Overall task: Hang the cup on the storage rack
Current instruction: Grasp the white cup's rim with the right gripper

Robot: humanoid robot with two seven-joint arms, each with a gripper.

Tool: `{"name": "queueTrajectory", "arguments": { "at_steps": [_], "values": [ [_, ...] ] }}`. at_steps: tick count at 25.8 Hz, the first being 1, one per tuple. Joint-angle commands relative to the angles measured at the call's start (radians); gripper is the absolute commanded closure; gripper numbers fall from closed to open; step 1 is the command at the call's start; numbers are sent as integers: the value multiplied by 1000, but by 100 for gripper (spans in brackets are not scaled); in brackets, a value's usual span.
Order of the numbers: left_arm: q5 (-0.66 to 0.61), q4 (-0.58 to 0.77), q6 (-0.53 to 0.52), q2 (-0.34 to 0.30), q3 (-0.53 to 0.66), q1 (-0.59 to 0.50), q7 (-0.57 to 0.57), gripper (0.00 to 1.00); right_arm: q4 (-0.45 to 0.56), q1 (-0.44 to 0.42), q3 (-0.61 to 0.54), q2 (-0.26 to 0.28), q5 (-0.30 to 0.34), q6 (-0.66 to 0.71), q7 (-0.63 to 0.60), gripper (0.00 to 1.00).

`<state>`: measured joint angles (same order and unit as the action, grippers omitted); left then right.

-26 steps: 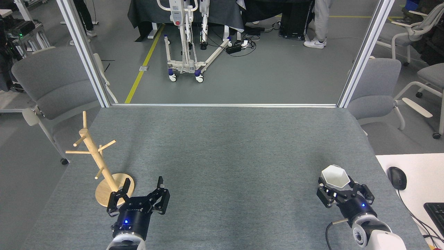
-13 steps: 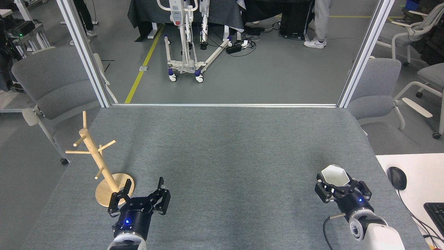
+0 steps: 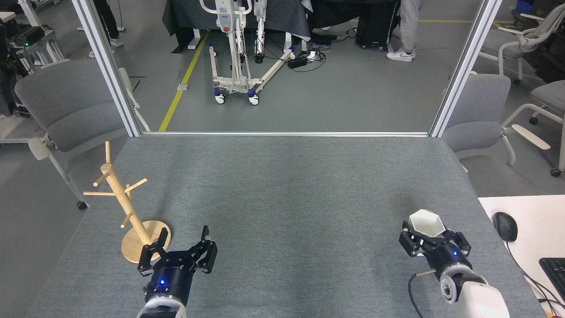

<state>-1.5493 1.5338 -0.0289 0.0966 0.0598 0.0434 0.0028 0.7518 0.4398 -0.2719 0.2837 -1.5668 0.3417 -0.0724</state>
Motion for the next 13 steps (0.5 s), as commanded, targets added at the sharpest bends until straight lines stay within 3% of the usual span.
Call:
{"name": "queueTrajectory", "arguments": {
  "at_steps": [1, 9, 11, 13],
  "values": [
    [0, -8, 0, 0, 0, 1, 0, 1, -26, 20, 0, -8, 1, -41, -1, 1],
    [0, -8, 0, -2, 0, 1, 0, 1, -31, 25, 0, -9, 1, -43, -3, 4],
    [0, -8, 0, -2, 0, 1, 0, 1, -31, 25, 0, -11, 1, -43, -3, 9],
    [0, -6, 0, -2, 2, 1, 3, 1, -31, 27, 0, -12, 1, -43, -3, 22]
  ]
}}
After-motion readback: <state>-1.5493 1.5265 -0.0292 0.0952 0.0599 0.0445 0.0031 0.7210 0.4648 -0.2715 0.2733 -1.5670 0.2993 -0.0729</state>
